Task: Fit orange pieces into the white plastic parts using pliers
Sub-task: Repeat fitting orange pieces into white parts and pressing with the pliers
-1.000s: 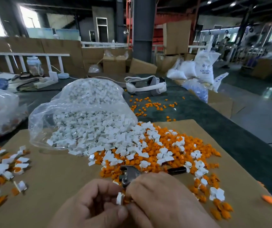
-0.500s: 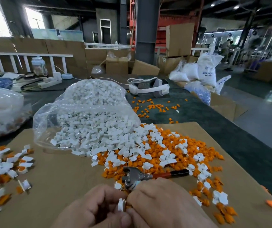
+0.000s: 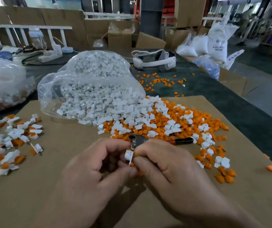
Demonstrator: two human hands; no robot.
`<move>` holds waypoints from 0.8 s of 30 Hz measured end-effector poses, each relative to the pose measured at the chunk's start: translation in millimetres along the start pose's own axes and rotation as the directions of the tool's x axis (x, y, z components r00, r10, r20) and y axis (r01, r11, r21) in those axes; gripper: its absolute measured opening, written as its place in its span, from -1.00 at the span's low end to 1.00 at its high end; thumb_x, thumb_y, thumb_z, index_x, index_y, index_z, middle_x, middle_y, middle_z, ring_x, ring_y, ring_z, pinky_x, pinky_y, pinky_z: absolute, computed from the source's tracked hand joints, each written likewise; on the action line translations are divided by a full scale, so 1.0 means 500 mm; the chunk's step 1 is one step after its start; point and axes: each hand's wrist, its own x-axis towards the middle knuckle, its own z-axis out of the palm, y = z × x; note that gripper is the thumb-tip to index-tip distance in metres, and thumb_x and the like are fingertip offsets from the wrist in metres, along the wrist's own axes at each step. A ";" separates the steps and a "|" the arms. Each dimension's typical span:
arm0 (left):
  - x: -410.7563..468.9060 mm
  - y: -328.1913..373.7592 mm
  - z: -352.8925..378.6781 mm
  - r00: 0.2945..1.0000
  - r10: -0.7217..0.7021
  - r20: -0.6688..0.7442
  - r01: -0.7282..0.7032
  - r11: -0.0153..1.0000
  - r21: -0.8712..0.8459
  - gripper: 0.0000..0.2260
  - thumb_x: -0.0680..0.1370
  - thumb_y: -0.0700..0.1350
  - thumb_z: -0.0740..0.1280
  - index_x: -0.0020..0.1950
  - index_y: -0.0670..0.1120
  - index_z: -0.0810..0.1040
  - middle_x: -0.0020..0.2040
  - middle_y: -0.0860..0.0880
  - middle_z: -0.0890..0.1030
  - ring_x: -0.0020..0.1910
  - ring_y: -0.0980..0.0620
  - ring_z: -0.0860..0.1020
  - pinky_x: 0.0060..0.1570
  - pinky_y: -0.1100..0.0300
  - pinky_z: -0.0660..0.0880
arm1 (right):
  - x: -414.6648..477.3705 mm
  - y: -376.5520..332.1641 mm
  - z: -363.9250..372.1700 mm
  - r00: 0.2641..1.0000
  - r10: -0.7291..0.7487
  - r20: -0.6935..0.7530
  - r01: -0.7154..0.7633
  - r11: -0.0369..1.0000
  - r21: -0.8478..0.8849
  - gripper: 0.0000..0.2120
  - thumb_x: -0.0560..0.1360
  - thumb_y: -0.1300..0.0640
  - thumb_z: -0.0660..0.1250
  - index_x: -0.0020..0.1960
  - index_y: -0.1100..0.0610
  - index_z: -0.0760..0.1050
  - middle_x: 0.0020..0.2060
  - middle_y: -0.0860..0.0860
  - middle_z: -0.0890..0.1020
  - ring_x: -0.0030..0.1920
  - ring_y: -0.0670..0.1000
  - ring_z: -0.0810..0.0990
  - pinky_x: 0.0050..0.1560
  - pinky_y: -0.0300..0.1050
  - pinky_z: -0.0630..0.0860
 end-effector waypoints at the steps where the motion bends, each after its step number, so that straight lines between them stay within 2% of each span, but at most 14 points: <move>1: -0.002 -0.008 0.002 1.000 -0.015 0.000 0.015 1.000 -0.026 -0.61 0.26 0.29 0.37 0.08 0.37 0.54 -0.20 0.34 0.61 -0.26 0.38 0.57 -0.29 0.63 0.36 | -0.001 0.000 0.002 1.000 -0.021 -0.024 0.020 1.000 -0.018 -0.90 0.58 -0.06 0.15 -0.05 -0.14 0.43 -0.19 -0.24 0.45 -0.11 -0.20 0.48 -0.17 -0.32 0.40; 4: -0.010 -0.024 0.010 1.000 0.014 -0.020 -0.015 0.999 -0.041 -0.62 0.27 0.35 0.41 0.07 0.34 0.56 -0.21 0.28 0.62 -0.30 0.31 0.58 -0.33 0.58 0.38 | -0.005 0.003 0.007 0.997 -0.059 -0.039 0.057 0.997 -0.048 -0.93 0.58 -0.03 0.16 -0.02 -0.15 0.41 -0.17 -0.25 0.44 -0.12 -0.22 0.46 -0.13 -0.34 0.40; 7: -0.008 -0.028 0.009 1.000 -0.024 0.017 0.025 0.996 -0.080 -0.57 0.29 0.49 0.36 0.07 0.37 0.55 -0.17 0.24 0.62 -0.27 0.24 0.59 -0.32 0.49 0.43 | -0.007 0.003 0.007 0.996 -0.061 -0.062 0.059 0.998 -0.035 -0.93 0.58 0.00 0.19 0.00 -0.11 0.44 -0.15 -0.23 0.46 -0.11 -0.20 0.46 -0.13 -0.30 0.42; 11: -0.008 -0.030 0.013 1.000 -0.001 -0.018 0.000 0.997 -0.071 -0.65 0.31 0.29 0.42 0.08 0.35 0.56 -0.12 0.19 0.62 -0.21 0.16 0.61 -0.27 0.33 0.50 | -0.009 0.005 0.010 0.996 -0.053 -0.075 0.052 0.998 -0.024 -0.92 0.57 -0.02 0.19 0.03 -0.12 0.44 -0.13 -0.23 0.47 -0.10 -0.20 0.48 -0.12 -0.25 0.45; 14: -0.010 -0.031 0.013 1.000 0.012 -0.017 -0.013 0.998 -0.054 -0.66 0.33 0.25 0.42 0.09 0.35 0.55 -0.11 0.18 0.62 -0.20 0.15 0.61 -0.26 0.32 0.49 | -0.010 0.005 0.012 0.995 -0.056 -0.085 0.054 0.998 -0.019 -0.92 0.57 -0.02 0.20 0.04 -0.12 0.44 -0.12 -0.23 0.47 -0.09 -0.20 0.48 -0.12 -0.24 0.45; 20: -0.012 -0.033 0.017 1.000 0.009 0.000 -0.009 0.989 -0.145 -0.66 0.32 0.22 0.44 0.09 0.36 0.56 -0.13 0.15 0.62 -0.22 0.07 0.61 -0.23 0.21 0.53 | -0.011 0.009 0.014 0.993 -0.065 -0.100 0.066 0.998 0.000 -0.91 0.57 0.02 0.23 0.04 -0.05 0.49 -0.11 -0.21 0.49 -0.09 -0.19 0.49 -0.14 -0.25 0.45; 24: -0.011 -0.025 0.013 1.000 -0.020 0.020 0.022 0.990 -0.136 -0.65 0.29 0.30 0.44 0.06 0.33 0.58 -0.17 0.16 0.63 -0.25 0.12 0.62 -0.26 0.36 0.52 | -0.011 0.007 0.013 0.988 -0.089 -0.128 0.088 0.996 -0.013 -0.92 0.56 0.08 0.26 0.01 0.02 0.53 -0.12 -0.19 0.51 -0.11 -0.20 0.49 -0.15 -0.29 0.46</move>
